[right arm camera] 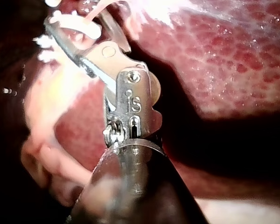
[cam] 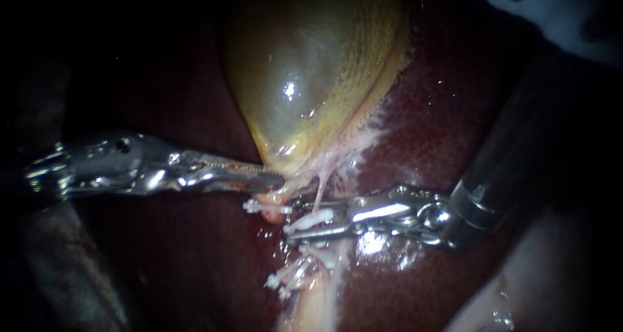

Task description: Going back third clip right tube

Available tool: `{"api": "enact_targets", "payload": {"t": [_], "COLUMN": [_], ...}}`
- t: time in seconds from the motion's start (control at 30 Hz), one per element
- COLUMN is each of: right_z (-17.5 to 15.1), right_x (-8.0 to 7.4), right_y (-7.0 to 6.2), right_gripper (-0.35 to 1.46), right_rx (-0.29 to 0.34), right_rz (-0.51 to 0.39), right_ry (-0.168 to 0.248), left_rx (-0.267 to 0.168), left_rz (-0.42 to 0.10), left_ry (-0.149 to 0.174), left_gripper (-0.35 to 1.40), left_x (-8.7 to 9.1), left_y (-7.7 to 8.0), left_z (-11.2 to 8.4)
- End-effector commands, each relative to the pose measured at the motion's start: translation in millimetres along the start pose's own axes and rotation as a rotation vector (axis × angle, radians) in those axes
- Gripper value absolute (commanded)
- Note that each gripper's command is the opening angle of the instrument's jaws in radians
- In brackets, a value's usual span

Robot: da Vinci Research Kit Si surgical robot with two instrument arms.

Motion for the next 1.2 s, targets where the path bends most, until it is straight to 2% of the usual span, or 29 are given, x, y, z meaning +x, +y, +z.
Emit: {"api": "enact_targets", "payload": {"t": [0.03, 0.3, 0.47, 0.8, 0.97, 1.2], "right_z": [0.0, -0.3, -0.3, -0.3, -0.6, -1.0], "right_x": [0.0, -0.3, -0.3, 0.2, 0.3, 0.4], "right_y": [0.0, -0.5, -0.5, 0.1, 0.1, -0.1], "right_gripper": [0.52, 0.49, 0.48, 0.48, 0.47, 0.41], "right_rx": [0.000, -0.001, -0.003, 0.002, 0.002, -0.014], "right_rz": [-0.007, -0.144, -0.161, 0.065, 0.113, 0.148], "right_ry": [0.000, -0.015, -0.019, -0.002, -0.001, -0.037], "left_rx": [0.000, 0.000, 0.000, 0.000, 0.000, 0.000], "left_rz": [0.000, 0.000, 0.000, 0.000, 0.000, 0.000], "left_ry": [0.000, 0.000, 0.000, 0.000, 0.000, 0.000], "left_gripper": [-0.35, -0.35, -0.35, -0.35, -0.35, -0.35], "left_x": [0.0, 0.0, 0.0, 0.0, 0.0, 0.0], "left_y": [0.0, 0.0, 0.0, 0.0, 0.0, 0.0], "left_z": [0.0, 0.0, 0.0, 0.0, 0.0, 0.0]}}
